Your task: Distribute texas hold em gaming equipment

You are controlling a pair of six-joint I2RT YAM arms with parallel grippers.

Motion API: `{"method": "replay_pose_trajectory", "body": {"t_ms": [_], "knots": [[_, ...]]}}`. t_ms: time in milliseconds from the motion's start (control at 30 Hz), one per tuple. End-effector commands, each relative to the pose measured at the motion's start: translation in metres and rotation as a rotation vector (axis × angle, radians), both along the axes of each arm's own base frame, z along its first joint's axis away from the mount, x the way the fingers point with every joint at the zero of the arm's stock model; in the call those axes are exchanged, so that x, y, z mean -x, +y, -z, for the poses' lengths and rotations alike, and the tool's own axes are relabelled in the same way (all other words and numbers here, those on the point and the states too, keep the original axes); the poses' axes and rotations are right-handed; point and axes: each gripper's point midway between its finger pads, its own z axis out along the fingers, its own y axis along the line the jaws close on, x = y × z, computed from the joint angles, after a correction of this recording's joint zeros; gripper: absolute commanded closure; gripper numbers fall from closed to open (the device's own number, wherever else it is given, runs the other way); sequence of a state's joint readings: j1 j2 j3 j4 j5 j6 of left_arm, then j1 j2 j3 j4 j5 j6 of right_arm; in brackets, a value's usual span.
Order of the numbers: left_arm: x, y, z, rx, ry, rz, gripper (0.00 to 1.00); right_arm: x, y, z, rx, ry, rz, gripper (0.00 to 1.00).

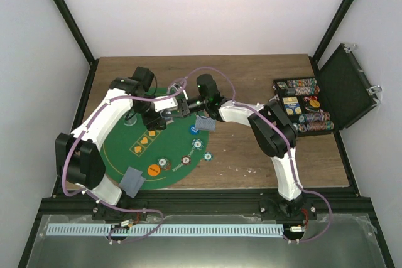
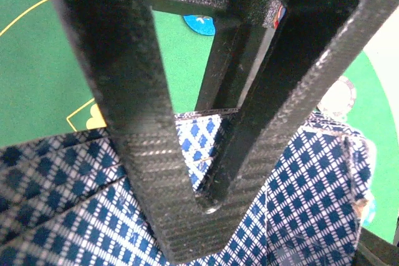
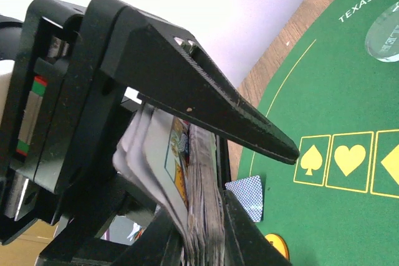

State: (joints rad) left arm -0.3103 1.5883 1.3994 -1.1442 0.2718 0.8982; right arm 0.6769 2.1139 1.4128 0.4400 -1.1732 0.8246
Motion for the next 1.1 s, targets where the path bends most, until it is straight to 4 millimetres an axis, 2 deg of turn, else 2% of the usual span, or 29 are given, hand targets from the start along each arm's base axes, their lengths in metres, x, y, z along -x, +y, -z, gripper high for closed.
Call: {"method": "replay_pose_trajectory", "body": {"t_ms": [0, 133, 200, 367, 567, 833, 933, 1067], "knots": [[-0.019, 0.005, -0.007, -0.017, -0.078, 0.004, 0.27, 0.018, -0.005, -0.023, -0.033, -0.04, -0.071, 0.99], [-0.014, 0.001, -0.007, 0.013, -0.056, 0.016, 0.44, 0.019, -0.005, -0.026, -0.039, -0.047, -0.075, 0.99], [-0.01, 0.0, -0.006, 0.02, -0.044, 0.021, 0.48, 0.019, -0.005, -0.029, -0.046, -0.057, -0.077, 0.96], [-0.005, -0.001, -0.007, 0.032, -0.03, 0.023, 0.5, 0.015, -0.006, -0.028, -0.033, -0.066, -0.048, 0.84], [-0.001, -0.001, -0.006, 0.032, -0.016, 0.032, 0.5, -0.003, -0.015, -0.018, 0.034, -0.094, 0.072, 0.72], [0.002, -0.001, -0.006, 0.038, -0.004, 0.035, 0.5, -0.021, -0.034, -0.015, 0.086, -0.132, 0.178, 0.7], [0.004, -0.002, -0.006, 0.04, 0.001, 0.035, 0.5, -0.017, -0.035, -0.021, 0.063, -0.166, 0.154, 0.67], [0.005, -0.002, -0.007, 0.045, 0.007, 0.037, 0.5, 0.003, -0.034, -0.046, -0.05, -0.241, 0.034, 0.54]]}}
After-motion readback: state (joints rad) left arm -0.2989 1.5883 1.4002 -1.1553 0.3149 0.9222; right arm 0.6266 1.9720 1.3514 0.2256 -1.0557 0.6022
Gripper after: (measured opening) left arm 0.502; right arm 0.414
